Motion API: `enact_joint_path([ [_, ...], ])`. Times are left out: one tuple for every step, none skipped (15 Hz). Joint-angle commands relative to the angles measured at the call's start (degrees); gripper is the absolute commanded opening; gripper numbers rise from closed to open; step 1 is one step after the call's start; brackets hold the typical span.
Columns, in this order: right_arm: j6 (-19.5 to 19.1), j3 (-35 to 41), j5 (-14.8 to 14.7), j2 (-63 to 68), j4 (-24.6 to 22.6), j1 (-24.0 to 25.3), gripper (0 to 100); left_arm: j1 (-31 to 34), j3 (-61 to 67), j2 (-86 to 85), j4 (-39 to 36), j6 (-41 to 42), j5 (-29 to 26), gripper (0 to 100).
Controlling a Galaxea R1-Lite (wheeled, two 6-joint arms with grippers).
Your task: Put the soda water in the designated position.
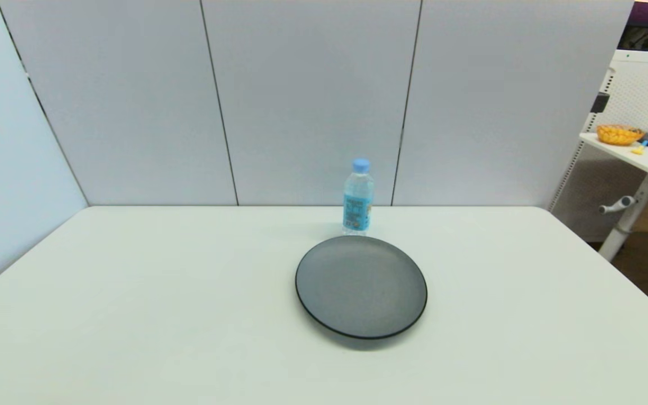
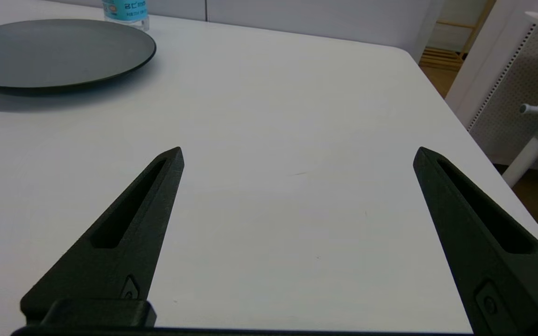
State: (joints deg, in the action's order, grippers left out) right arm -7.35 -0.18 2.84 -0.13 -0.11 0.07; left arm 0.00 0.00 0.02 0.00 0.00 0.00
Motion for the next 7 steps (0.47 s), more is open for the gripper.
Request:
enact_joint_path([
  [-0.30,0.09,0.06,0.13,-0.07,0.01,100,0.00,0.00,-0.02,0.00,0.00,0.00,100],
  [-0.21,0.09,0.06,0.13,-0.07,0.01,100,0.00,0.00,-0.02,0.00,0.00,0.00,100],
  [-0.21,0.09,0.06,0.13,-0.07,0.01,100,0.00,0.00,-0.02,0.00,0.00,0.00,100],
  [-0.12,0.09,0.06,0.13,-0.07,0.01,100,0.00,0.00,-0.02,0.00,0.00,0.00,100],
  [-0.21,0.09,0.06,0.13,-0.07,0.01,100,0.00,0.00,-0.02,0.00,0.00,0.00,100],
  [0.06,0.09,-0.03,0.13,0.02,0.01,100,0.00,0.00,-0.02,0.00,0.00,0.00,100],
  [1.20,0.09,-0.20,0.13,0.02,0.01,100,0.00,0.00,-0.02,0.00,0.00,0.00,100],
])
